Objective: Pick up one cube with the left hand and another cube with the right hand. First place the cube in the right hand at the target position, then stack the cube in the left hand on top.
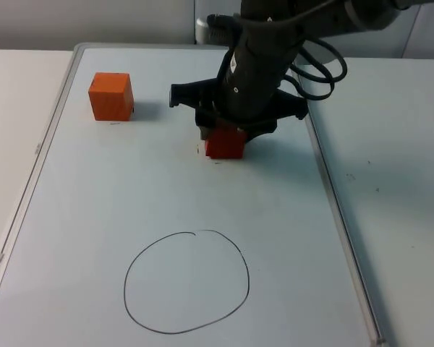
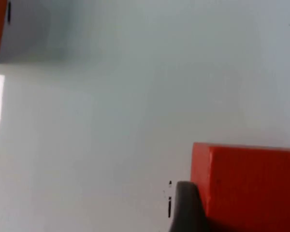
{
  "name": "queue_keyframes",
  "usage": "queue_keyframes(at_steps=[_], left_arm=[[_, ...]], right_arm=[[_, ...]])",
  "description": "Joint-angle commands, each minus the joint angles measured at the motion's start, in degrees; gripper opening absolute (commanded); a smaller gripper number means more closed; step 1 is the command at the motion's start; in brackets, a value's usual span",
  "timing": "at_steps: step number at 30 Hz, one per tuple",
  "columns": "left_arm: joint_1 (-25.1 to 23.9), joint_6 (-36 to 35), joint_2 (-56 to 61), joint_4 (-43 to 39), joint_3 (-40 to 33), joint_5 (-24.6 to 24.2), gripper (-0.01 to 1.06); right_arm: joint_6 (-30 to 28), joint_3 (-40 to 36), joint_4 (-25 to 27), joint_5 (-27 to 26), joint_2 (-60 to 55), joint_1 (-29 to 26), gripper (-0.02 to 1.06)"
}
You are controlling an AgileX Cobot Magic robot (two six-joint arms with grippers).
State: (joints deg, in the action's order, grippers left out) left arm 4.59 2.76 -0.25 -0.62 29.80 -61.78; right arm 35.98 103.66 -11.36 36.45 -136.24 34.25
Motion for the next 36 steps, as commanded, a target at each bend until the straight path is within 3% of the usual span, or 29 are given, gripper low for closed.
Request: queue_keyframes(at_steps=[1,2,3,5,6,7,11,12,16,22,26,29,36], left_arm=[[-0.21,-0.21,0.25,0.29,-0.37,0.17,1.05],[-0.21,-0.21,0.25,0.29,-0.37,0.17,1.05],[-0.21,-0.21,0.25,0.29,-0.37,0.17,1.05],[-0.21,-0.21,0.25,0.29,-0.37,0.17,1.05],[-0.21,-0.21,0.25,0.29,-0.37,0.17,1.05],[-0.21,-0.21,0.25,0.29,-0.37,0.17,1.05],[-0.21,-0.21,0.25,0.29,-0.37,0.17,1.05],[-0.21,-0.21,0.25,0.29,-0.37,0.17,1.05],[-0.21,-0.21,0.25,0.29,-0.37,0.17,1.05],[-0.21,-0.21,0.25,0.29,-0.37,0.17,1.05],[-0.21,-0.21,0.25,0.29,-0.37,0.17,1.05],[-0.21,-0.21,0.25,0.29,-0.37,0.17,1.05],[-0.21,-0.21,0.25,0.29,-0.37,0.17,1.05]], right_arm=[[0.11,0.66,-0.90,-0.32,0.48,0.09,0.32],[-0.16,0.65,-0.90,0.06,1.04,0.09,0.23],[-0.16,0.65,-0.90,0.06,1.04,0.09,0.23],[-3.00,0.65,-0.93,0.41,2.60,0.09,0.04],[-4.84,0.65,-0.93,0.54,3.98,0.21,0.00],[-4.84,0.65,-0.93,0.54,3.98,0.21,0.00],[-15.64,0.65,-0.93,4.58,13.50,0.22,0.00],[-15.64,0.65,-0.93,4.58,13.50,0.22,0.00],[-24.93,0.54,0.25,8.79,25.54,0.22,0.00],[-31.95,0.54,2.96,11.45,37.17,0.22,0.00],[-40.57,-3.48,11.70,13.01,49.43,-1.95,0.00],[-42.26,-9.05,14.44,13.14,55.69,-5.07,0.00],[-42.39,-23.13,14.55,11.05,67.76,-11.80,0.00]])
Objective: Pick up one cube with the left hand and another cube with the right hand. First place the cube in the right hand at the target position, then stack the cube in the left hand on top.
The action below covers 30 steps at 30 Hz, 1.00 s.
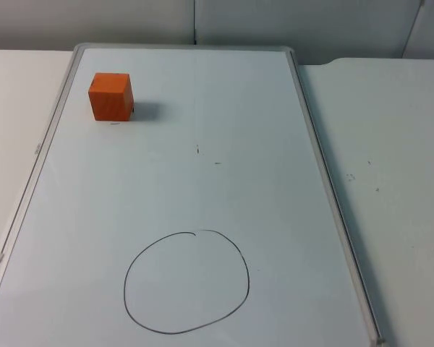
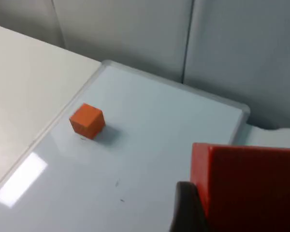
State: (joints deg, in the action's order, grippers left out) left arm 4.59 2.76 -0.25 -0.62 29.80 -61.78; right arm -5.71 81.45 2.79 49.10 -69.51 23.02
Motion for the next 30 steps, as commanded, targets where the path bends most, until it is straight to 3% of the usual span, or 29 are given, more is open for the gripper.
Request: queue_keyframes(at_steps=[1,12,22,28,30], left_arm=[[-0.21,-0.21,0.25,0.29,-0.37,0.17,1.05],[-0.21,-0.21,0.25,0.29,-0.37,0.17,1.05],[-0.21,-0.21,0.25,1.57,-0.37,0.26,1.05],[-0.21,-0.21,-4.27,3.14,3.28,7.44,1.05],[-0.21,-0.21,-8.41,4.03,5.11,11.93,1.05]], right_arm=[[-0.70,-4.16,0.68,-1.65,4.65,-2.25,0.00],[1.19,-18.68,2.45,-1.87,22.07,-4.10,0.00],[2.71,-21.93,1.18,-1.66,25.43,-4.10,0.00],[2.71,-21.94,1.18,-1.45,25.43,-4.10,0.00],[2.71,-21.94,1.18,-1.87,25.43,-4.10,0.00]])
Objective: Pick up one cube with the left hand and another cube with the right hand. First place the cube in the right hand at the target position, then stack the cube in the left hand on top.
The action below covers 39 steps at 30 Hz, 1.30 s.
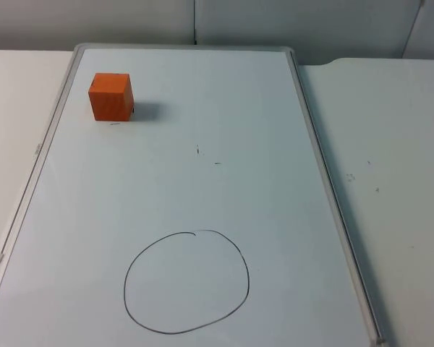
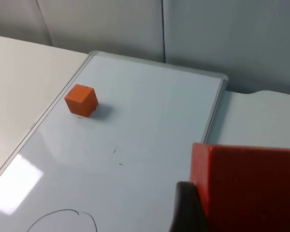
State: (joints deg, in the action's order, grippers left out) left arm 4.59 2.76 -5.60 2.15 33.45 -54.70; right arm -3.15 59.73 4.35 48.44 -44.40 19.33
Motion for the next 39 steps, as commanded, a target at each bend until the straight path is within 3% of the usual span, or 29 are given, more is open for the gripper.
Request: queue_keyframes(at_steps=[1,7,11,13,15,17,21,23,25,28,29,33,36,39], left_arm=[[-0.21,0.16,-7.12,1.98,2.93,8.47,1.05],[-0.21,1.96,-18.91,4.30,7.69,16.95,1.05],[-0.21,9.76,-32.41,11.10,14.65,21.11,1.05],[-0.21,12.85,-35.48,14.57,16.58,21.38,1.05],[-0.11,23.14,-42.78,24.52,20.09,20.84,1.05],[0.55,36.25,-51.43,36.93,24.50,16.90,1.05],[4.10,39.99,-59.10,39.63,28.57,14.21,1.05],[5.88,40.16,-61.98,38.21,29.43,14.84,1.05],[10.98,38.95,-68.44,34.52,30.80,19.34,1.05],[13.95,28.72,-75.17,29.12,30.80,28.38,1.05],[13.95,28.72,-75.17,29.12,30.80,28.38,1.05],[13.95,15.49,-84.96,20.91,32.76,32.35,1.05],[13.95,10.35,-91.30,18.03,35.47,32.46,1.05],[13.95,9.84,-96.01,18.02,38.41,32.96,1.05]], right_arm=[[0.15,-0.22,-0.38,-1.68,0.32,-0.41,0.00],[0.15,-0.22,-0.38,-2.76,0.32,-0.41,0.00],[-0.22,-0.22,-0.38,-3.02,0.32,-0.41,0.00],[-0.20,-0.22,-0.38,-3.32,0.32,-0.41,0.00],[-0.20,-0.22,-0.38,-3.88,0.32,-0.41,0.00],[-0.20,-0.22,-0.38,-4.24,0.32,-0.41,0.00],[-0.20,-0.22,-0.38,-5.57,0.08,-0.41,0.00],[-0.20,-0.22,-0.38,-5.99,-0.37,-0.41,0.00],[-0.20,-0.22,-0.09,-6.22,-1.04,-0.41,0.00],[-0.20,-0.22,0.40,-6.32,-1.73,-0.41,0.00],[-0.20,-0.22,0.40,-6.32,-1.73,-0.41,0.00],[-0.20,-0.22,0.40,-6.98,-1.82,-0.41,0.00],[-0.20,-0.22,0.29,-7.22,-1.82,-0.41,0.00],[-0.20,-0.22,0.29,-7.22,-1.82,-0.41,0.00]])
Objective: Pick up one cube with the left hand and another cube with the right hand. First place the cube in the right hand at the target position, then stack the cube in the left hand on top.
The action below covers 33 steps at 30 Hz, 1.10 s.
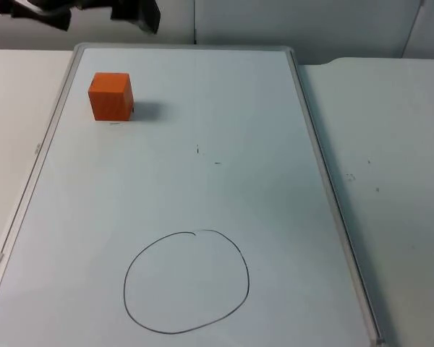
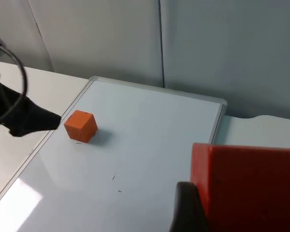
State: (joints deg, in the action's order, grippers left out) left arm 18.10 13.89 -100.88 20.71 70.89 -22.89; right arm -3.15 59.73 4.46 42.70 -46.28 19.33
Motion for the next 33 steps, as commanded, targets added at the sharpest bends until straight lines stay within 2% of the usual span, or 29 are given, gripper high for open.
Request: queue_keyframes(at_steps=[1,3,4,5,7,8,10,12,16,22,33], left_arm=[[0.44,-2.36,-3.20,-0.96,2.73,1.79,1.05],[0.34,-5.01,-5.66,-2.62,4.64,2.31,1.05],[0.34,-8.20,-7.68,-5.93,6.71,2.45,1.05],[0.34,-15.22,-11.33,-12.95,9.66,2.31,1.05],[0.34,-24.76,-15.60,-22.40,13.92,1.12,1.05],[0.34,-24.76,-15.60,-22.40,13.92,1.12,1.05],[0.34,-34.36,-19.98,-31.74,17.76,-1.45,1.05],[0.34,-39.38,-23.55,-37.66,21.36,-4.38,1.05],[0.34,-40.00,-27.68,-39.09,25.98,-6.33,1.05],[0.05,-39.89,-30.86,-39.17,30.36,-5.89,1.05],[-3.16,-39.14,-33.66,-36.04,30.51,-6.88,1.05]], right_arm=[[-0.20,-0.22,0.17,-1.48,0.06,-0.41,0.00],[-0.20,-0.22,0.17,-1.48,0.06,-0.41,0.00],[-0.20,-0.22,0.17,-1.48,0.06,-0.41,0.00],[-0.31,-0.22,0.17,-1.49,0.06,-0.41,0.00],[-0.31,-0.22,0.17,-1.49,0.06,-0.41,0.00],[-0.31,-0.22,0.17,-1.49,0.06,-0.41,0.00],[-0.31,-0.22,0.17,-1.49,0.06,-0.41,0.00],[-0.56,-0.22,0.17,-1.49,0.06,-0.41,0.00],[-0.67,-0.22,0.17,-1.49,0.06,-0.41,0.00],[-0.77,-0.22,0.28,-1.49,0.06,-0.41,0.00],[-0.89,-0.22,0.28,-1.49,0.06,-0.41,0.00]])
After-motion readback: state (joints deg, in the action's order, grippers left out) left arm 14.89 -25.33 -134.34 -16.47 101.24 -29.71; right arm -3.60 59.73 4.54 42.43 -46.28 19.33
